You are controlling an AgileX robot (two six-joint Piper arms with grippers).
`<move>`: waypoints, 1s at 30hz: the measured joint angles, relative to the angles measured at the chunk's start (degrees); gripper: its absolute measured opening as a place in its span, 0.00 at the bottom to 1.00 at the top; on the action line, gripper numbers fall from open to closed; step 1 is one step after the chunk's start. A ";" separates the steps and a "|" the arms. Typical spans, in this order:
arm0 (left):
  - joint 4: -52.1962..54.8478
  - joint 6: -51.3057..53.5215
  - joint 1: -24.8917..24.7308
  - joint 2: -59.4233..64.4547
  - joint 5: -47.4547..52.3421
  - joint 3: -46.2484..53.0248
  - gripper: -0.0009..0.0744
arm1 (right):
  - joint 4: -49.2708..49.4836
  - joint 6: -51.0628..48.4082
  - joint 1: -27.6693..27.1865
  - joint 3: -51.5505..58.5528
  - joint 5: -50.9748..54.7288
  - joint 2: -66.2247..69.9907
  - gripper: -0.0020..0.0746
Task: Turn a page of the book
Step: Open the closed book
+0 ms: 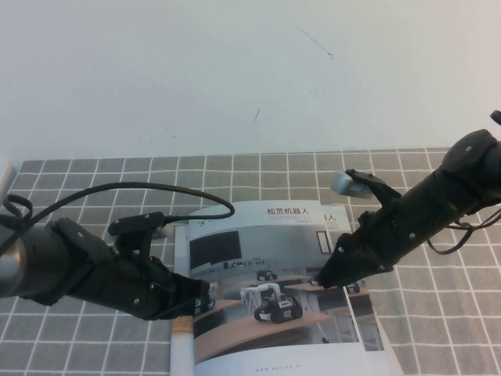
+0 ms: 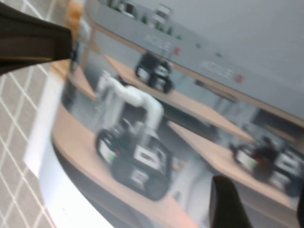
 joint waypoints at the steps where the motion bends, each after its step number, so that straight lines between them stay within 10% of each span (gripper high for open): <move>1: 0.00 0.00 0.00 0.09 0.00 0.00 0.01 | -0.77 0.13 -0.31 0.00 0.00 0.00 0.44; 30: -0.53 0.11 0.00 0.09 -0.22 0.00 0.01 | 2.72 -1.04 1.02 -0.03 2.91 -1.28 0.44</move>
